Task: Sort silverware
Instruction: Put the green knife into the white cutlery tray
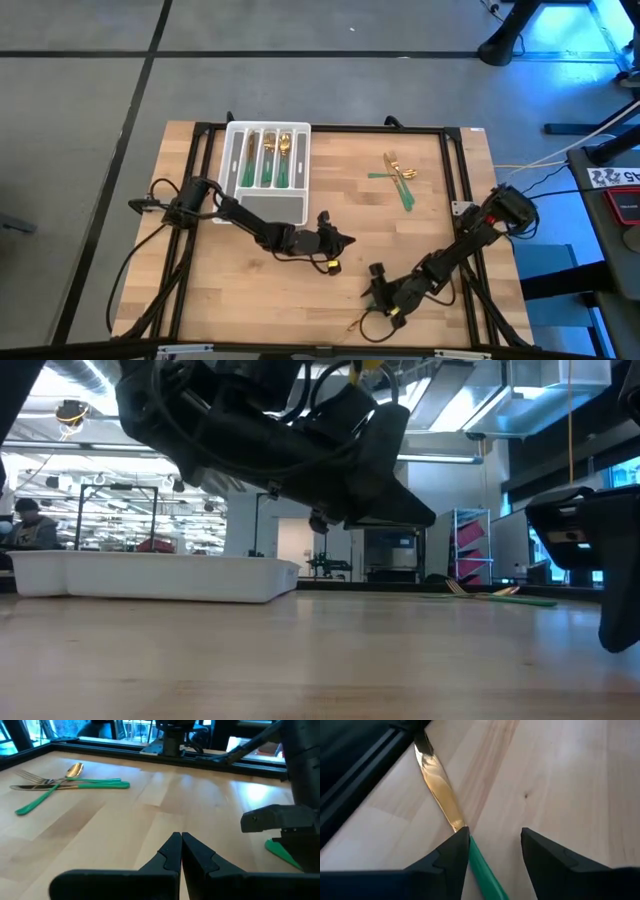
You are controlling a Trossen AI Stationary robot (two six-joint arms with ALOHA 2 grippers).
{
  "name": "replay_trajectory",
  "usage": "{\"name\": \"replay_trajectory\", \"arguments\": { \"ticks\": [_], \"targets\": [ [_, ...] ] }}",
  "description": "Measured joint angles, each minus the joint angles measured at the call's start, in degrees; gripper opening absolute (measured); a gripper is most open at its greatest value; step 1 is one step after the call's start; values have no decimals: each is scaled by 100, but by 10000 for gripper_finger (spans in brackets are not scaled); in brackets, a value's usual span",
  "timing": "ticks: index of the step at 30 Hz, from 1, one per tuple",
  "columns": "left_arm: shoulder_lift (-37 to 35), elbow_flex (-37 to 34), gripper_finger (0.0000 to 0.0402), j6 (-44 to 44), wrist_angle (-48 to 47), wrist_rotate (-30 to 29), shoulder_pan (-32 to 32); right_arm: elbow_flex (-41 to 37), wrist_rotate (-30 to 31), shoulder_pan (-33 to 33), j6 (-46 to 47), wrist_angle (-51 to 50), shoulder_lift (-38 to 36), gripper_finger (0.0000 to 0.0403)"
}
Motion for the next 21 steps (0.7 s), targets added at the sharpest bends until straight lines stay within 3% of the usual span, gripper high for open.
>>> {"name": "replay_trajectory", "arguments": {
  "ticks": [4, 10, 13, 21],
  "targets": [
    [0, -2, 1, 54, -86, 0, -38, 15, 381, 13, 380, 120, 168, 158],
    [-130, -2, 1, 220, -184, -5, -37, -37, 1962, -4, 350, -196, 115, 139],
    [-333, -4, 1, 238, -674, -52, -7, -51, 2449, 0, 337, -324, 6, 138],
    [-1170, 0, 1, 438, -1960, -445, -33, -69, 2247, -61, -537, -433, -998, 141]
  ]
}}
